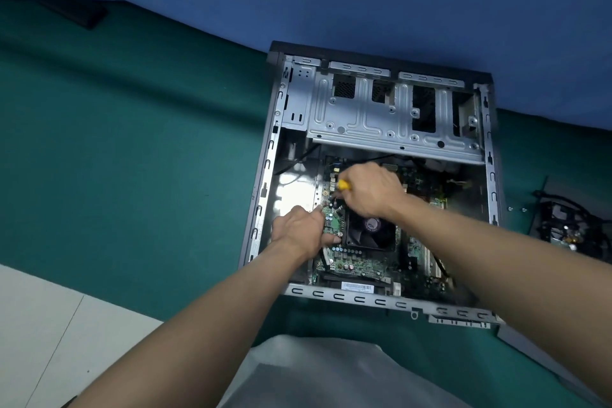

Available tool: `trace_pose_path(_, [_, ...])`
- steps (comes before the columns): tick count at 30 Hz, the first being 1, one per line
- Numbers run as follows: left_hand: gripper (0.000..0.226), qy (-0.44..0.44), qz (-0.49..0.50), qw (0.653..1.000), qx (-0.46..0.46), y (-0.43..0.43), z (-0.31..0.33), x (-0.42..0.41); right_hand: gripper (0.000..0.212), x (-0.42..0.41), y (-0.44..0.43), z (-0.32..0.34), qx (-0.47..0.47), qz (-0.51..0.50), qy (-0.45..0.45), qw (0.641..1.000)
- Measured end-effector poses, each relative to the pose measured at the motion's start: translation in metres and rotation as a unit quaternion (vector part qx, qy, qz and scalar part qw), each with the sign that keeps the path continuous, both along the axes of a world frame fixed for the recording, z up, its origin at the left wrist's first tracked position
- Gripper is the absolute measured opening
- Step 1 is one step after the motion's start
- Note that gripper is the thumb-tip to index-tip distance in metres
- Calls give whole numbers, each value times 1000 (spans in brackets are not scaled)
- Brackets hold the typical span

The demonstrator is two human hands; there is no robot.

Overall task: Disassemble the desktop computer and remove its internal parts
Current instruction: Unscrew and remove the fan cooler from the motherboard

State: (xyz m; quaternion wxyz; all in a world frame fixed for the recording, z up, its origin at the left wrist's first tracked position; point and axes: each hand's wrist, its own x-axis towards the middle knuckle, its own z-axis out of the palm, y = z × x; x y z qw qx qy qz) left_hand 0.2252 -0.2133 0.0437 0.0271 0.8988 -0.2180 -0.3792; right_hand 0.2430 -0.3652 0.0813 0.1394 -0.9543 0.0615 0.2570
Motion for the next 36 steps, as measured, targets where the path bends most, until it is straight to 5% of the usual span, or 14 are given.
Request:
trace_pose_path(4, [67,-6,0,1000,1,0,-3,1,37,-37,-4,10,9,48,-73,996])
trace_pose_path(8, [65,-13,3,1000,-3,1,-1,1,89,-68,-12,16,-80,113,19,990])
trace_pose_path(15, [61,6,28,999,-28,-1,5,-7,70,-81,-20,6,-138,95,-16,986])
trace_pose_path(22, [51,71,130,984,-95,0,12,-7,65,-84,-28,54,59,-92,-116,987])
trace_pose_path(27, [48,55,13,996,-65,-16,20,-13,63,-104,-44,107,140,-209,-194,948])
trace_pose_path(36, [87,196,-46,980,10,-77,25,-35,67,-172,-144,115,32,-403,-253,879])
